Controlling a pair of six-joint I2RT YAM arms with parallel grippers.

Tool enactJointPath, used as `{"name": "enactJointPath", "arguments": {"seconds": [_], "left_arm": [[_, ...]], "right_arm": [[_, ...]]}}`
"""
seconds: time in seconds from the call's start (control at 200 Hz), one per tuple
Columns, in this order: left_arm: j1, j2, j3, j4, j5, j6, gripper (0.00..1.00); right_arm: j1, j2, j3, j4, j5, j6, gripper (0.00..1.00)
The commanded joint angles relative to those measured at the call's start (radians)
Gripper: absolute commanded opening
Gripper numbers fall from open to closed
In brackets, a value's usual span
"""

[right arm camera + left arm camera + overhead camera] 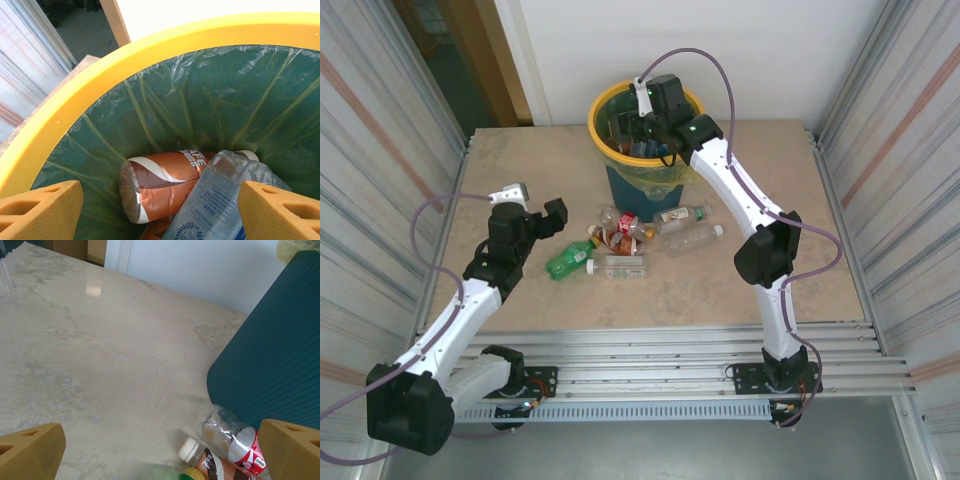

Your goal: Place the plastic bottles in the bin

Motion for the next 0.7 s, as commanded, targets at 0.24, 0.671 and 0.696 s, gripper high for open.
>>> {"name": "enactJointPath", "arguments": {"seconds": [0.24,0.671,0.696], "left_arm": [[0.010,-0.018,0.019,-0.036,-0.013,-0.033,0.99],[0.014,-0.030,0.019,-0.067,0.014,0.016,0.99],[0.015,-0.031,0.017,-0.067,0.013,0.019,0.99]], "right_arm": [[0.000,-0.156,0.019,-0.078,0.109,-0.045,0.85],[-0.016,-0.534,-0.466,0.023,0.265,0.033,0.92],[-0.019,-0.564,-0.519,0.032,0.269,0.041,0.93]]}}
